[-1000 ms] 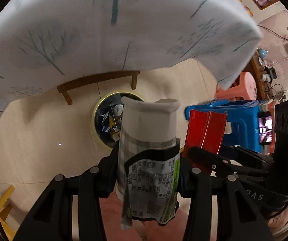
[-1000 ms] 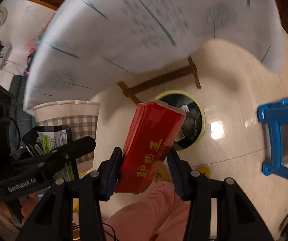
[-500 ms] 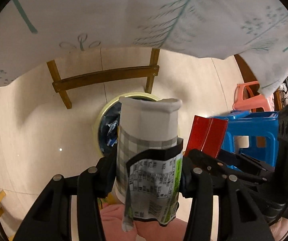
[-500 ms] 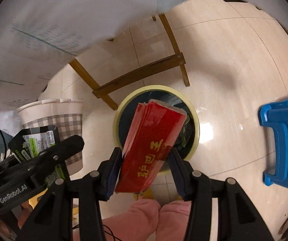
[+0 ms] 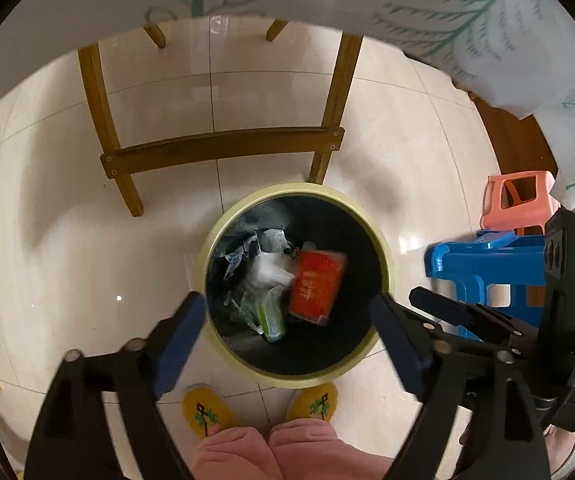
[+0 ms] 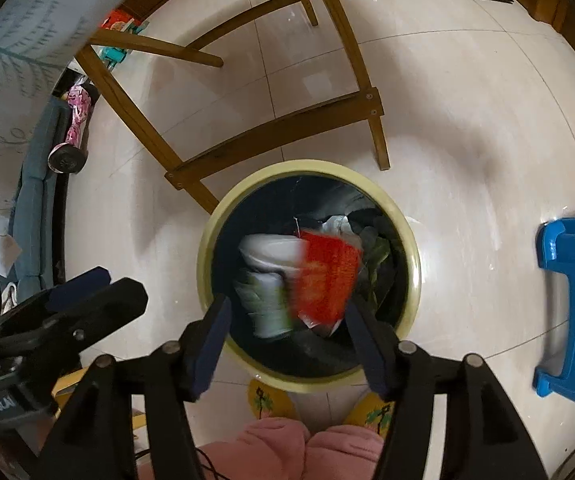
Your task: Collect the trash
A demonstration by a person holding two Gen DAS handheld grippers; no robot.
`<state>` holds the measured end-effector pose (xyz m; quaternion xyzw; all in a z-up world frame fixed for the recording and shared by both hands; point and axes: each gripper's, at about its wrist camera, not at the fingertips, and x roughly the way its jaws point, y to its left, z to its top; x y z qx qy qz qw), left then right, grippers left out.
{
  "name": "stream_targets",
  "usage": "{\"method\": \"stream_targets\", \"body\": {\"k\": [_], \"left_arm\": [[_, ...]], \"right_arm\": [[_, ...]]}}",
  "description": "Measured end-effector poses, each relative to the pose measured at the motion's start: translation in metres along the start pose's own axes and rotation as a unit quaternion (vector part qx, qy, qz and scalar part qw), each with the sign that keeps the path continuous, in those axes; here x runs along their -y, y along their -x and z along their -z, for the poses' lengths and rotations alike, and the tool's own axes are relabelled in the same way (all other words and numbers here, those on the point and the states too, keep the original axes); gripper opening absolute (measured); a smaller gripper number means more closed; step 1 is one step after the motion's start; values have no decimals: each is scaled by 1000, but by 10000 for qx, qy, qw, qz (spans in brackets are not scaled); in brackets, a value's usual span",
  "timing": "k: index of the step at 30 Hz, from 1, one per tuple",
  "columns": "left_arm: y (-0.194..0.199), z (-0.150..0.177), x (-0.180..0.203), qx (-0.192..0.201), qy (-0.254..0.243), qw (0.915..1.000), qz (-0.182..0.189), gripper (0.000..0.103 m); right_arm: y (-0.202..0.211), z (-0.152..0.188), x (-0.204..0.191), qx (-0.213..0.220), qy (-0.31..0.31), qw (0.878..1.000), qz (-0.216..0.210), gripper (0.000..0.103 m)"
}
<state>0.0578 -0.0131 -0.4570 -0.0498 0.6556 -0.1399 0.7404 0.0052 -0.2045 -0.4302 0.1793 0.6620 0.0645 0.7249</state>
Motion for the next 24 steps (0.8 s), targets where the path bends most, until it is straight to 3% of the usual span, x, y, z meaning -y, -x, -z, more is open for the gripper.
{"method": "stream_targets", "body": {"k": [12,24], "left_arm": [[7,4,-7,197,128,9995,-206,92],[86,7,0,542,233,9969,-529,99]], "right_arm": [[0,1,-7,224,139,9996,116,61],[59,0,-38,483,254,9974,466,61]]}}
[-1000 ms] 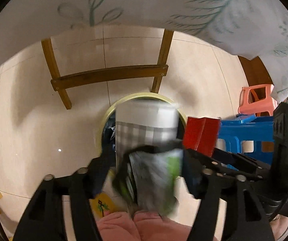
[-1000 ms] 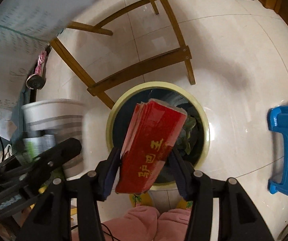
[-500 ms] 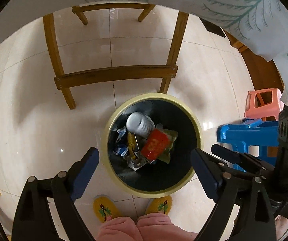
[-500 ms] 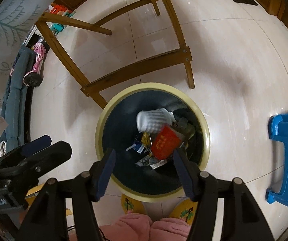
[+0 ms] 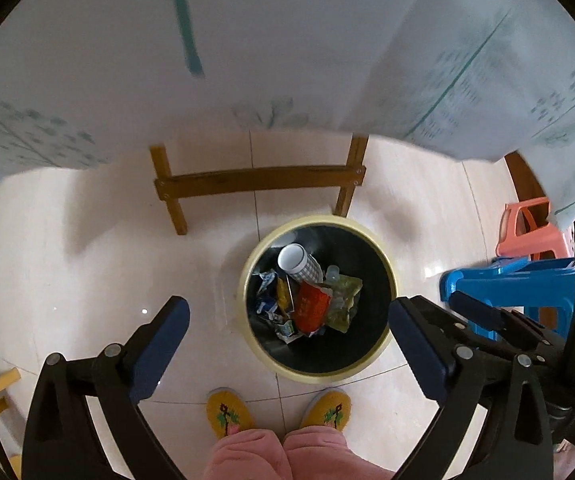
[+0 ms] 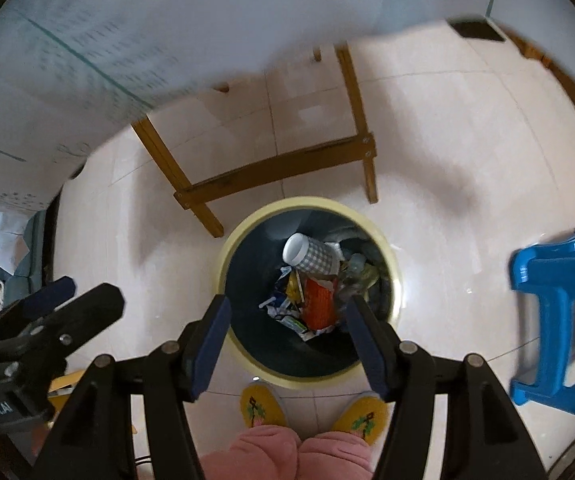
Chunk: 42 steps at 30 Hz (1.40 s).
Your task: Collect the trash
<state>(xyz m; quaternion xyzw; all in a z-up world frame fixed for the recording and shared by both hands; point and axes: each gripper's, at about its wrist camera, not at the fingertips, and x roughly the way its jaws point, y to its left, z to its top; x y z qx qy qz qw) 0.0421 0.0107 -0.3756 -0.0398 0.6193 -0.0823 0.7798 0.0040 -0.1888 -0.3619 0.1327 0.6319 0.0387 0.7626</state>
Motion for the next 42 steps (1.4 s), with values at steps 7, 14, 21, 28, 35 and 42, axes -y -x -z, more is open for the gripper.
{"method": "stream_targets", "body": {"k": [7,14,21,28,35,42], "left_arm": [[67,-13,2,148,141,9996,-204,99],[146,-33,9,346,222,9987,-288,99],[236,-63,17,839,277,9950,-472,99],[307,-83,25,1395,353,9873,-670,99],[356,-95,32,1708,424,9813,-780,99],[380,-100,37,1967,422,9762,-806,99]], "right_arm": [[61,-14,-18,63,124,9994,311,61],[146,-36,-41,346,331,9985,263,61],[235,-64,-63,787,387,9961,116,62],[309,-85,-85,1252,566,9905,45,66],[362,-97,-110,1680,830,9823,57,66],[381,-98,-127,1834,981,9781,44,66]]}}
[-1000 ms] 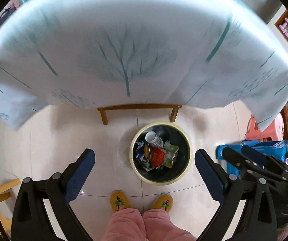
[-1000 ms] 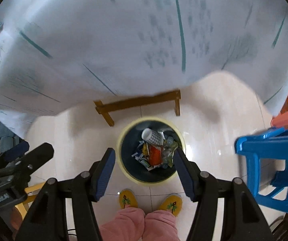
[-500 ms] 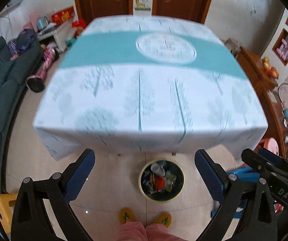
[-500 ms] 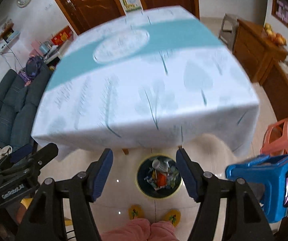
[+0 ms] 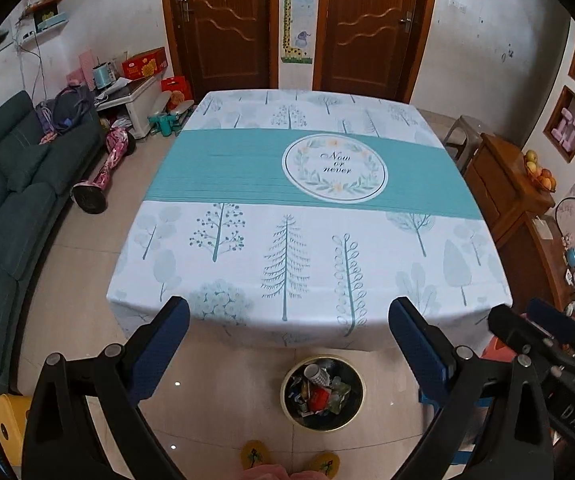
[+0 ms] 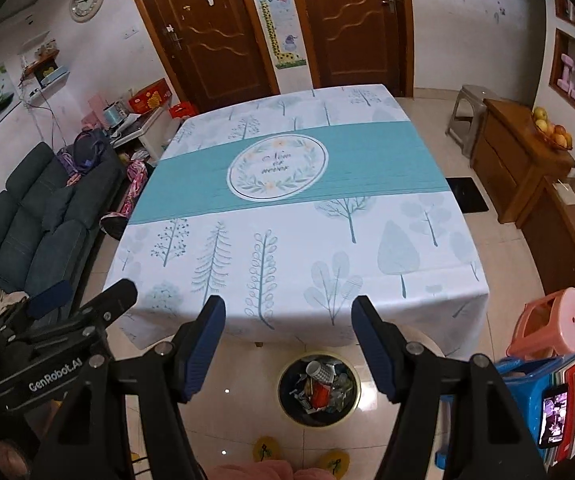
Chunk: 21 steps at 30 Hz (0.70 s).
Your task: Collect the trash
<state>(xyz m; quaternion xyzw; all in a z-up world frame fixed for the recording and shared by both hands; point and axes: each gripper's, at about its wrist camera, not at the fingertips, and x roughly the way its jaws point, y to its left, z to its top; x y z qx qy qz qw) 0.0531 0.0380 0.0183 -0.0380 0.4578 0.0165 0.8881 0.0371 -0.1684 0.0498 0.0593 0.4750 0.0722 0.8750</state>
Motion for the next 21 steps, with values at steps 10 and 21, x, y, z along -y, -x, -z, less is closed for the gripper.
{"method": "stream_targets", "body": {"k": [10,21], "left_arm": [[11,-3,-1,96,8,9999,-56,99],[14,-3,-2,158,-27,9999,-43,99]], "right_arm": [[10,-9,-10,221,74,9997,-32,66],[16,-11,-18,334,154,9993,-25,66]]}}
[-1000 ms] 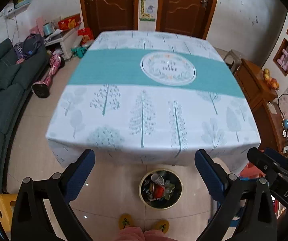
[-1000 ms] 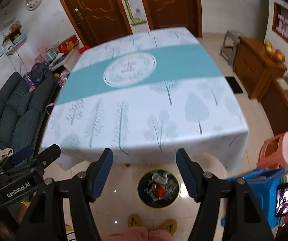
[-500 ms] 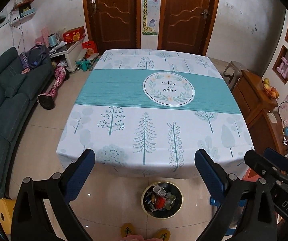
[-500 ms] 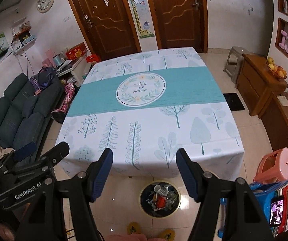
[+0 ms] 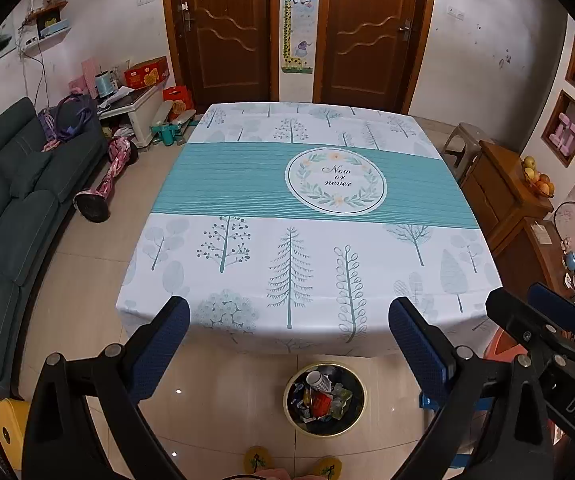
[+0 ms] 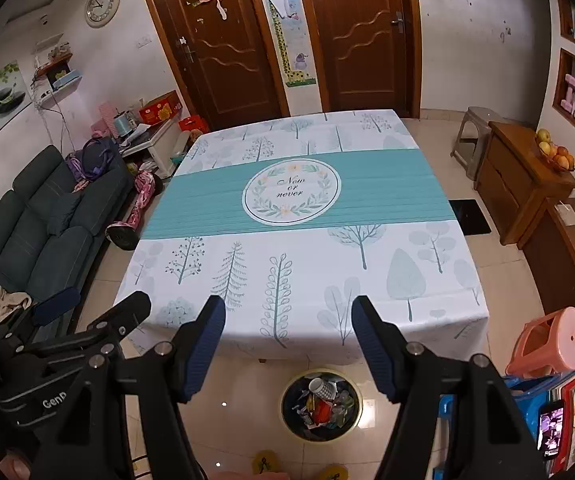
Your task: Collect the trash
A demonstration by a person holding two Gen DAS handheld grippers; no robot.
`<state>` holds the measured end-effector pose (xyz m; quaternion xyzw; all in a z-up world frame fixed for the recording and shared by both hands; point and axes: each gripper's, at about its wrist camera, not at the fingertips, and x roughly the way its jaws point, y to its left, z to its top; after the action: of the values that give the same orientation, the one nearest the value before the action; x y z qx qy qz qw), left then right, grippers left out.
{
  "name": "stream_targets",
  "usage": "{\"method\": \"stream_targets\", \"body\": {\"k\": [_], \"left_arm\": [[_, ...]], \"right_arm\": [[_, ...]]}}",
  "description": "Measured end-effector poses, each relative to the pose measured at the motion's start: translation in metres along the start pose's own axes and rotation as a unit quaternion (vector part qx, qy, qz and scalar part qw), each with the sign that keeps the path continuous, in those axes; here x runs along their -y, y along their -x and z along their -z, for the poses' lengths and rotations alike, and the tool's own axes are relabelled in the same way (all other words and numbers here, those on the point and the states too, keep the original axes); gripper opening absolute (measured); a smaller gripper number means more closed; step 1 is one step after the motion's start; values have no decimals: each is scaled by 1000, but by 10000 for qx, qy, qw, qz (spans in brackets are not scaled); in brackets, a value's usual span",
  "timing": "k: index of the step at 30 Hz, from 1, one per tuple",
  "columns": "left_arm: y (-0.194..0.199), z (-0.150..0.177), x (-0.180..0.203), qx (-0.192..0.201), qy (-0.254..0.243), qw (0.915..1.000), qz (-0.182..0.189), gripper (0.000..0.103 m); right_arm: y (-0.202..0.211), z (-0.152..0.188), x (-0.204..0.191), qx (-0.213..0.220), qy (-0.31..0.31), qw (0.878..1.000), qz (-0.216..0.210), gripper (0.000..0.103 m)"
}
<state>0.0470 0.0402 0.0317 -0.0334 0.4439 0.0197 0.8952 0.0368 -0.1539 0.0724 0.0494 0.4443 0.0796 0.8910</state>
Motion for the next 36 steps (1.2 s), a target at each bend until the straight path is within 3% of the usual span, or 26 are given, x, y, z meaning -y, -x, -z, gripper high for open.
{"method": "stream_targets", "body": {"k": [36], "left_arm": [[6,-1,10,86,-88,9999,29,99]], "right_arm": [[13,4,6,16,-50,10000,30,66]]}}
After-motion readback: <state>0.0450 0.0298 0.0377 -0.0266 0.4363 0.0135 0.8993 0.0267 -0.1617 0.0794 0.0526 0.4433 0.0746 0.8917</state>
